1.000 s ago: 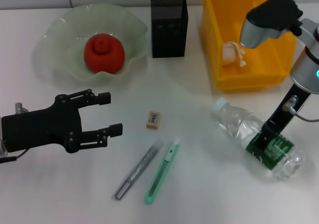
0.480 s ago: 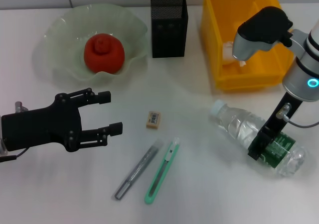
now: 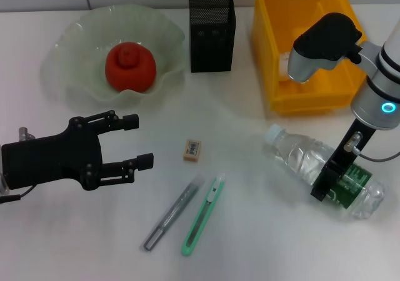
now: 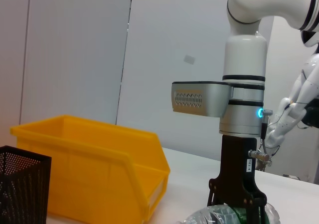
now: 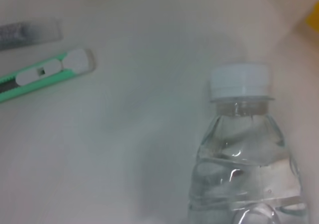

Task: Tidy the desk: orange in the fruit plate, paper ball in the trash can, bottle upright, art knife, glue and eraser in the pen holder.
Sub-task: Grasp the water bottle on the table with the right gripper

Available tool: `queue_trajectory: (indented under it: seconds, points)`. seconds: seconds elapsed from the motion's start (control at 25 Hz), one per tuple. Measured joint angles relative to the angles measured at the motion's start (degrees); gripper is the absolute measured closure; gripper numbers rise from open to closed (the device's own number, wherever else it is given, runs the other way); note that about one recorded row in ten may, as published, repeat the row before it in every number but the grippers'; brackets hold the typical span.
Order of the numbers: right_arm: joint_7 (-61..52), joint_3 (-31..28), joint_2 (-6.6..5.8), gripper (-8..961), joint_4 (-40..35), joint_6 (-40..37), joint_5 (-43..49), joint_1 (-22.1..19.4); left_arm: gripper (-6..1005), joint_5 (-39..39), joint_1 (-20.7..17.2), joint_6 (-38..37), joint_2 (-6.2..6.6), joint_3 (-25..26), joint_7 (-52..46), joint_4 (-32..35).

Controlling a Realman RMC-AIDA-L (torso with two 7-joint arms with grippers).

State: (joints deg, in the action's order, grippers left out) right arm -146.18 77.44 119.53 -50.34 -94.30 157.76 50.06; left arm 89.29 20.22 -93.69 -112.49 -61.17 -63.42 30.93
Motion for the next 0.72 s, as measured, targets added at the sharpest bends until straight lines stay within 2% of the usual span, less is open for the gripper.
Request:
queue_trajectory:
  seconds: [0.72]
  points:
    - [1.63,-0.44,-0.11,173,-0.04,-0.28,-1.89,-0.15,325,0.0,0.09,0.01,-0.09,0.0,0.08,0.0]
